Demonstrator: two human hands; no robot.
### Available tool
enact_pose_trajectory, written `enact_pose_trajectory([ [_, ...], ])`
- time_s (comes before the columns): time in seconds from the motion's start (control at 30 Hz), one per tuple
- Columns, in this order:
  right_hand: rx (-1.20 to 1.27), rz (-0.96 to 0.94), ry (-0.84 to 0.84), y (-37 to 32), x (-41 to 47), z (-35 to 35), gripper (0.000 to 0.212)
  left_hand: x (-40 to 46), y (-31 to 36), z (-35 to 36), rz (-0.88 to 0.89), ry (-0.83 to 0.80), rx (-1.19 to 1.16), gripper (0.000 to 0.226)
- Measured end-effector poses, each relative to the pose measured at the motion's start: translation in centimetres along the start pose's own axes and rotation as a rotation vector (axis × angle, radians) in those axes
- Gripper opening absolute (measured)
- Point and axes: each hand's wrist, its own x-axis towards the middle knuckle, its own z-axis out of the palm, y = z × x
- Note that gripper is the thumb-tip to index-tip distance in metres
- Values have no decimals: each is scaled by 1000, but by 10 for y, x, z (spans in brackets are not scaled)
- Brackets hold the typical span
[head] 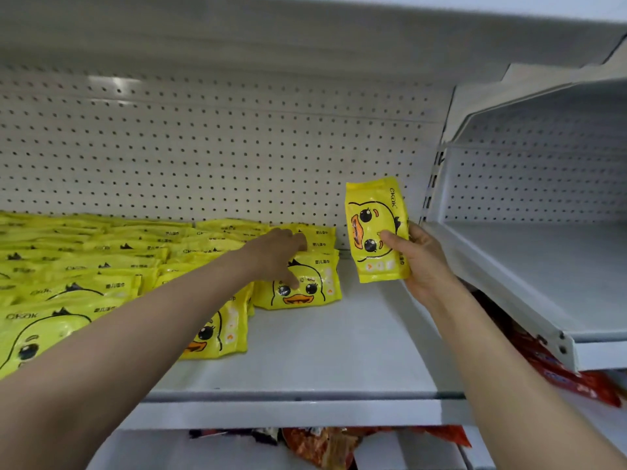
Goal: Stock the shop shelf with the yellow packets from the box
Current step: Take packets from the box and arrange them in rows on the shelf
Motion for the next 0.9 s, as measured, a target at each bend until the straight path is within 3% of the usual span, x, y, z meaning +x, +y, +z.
enact_pose_trajectory([
  [0.13,-121,39,-68,-1,3,5,33,-9,-10,2,-10,80,-4,78],
  [0.27,-303,93,-198,0,7,11,41,-21,-24,-16,1,240,-235,45],
  [0.37,-455,129,-367,2,7,19,38,-32,-17,-34,29,389,-401,39],
  [0.47,-605,161,-504,10,6,31,36,-41,-1,-44,66,254,-410,48],
  [0.63,-737,139,-597,23,3,56,38,-44,12,-30,36,-96,-183,67],
  [0.9,-979,-67,-498,35,5,70,49,-44,12,-13,-87,-80,-30,67],
])
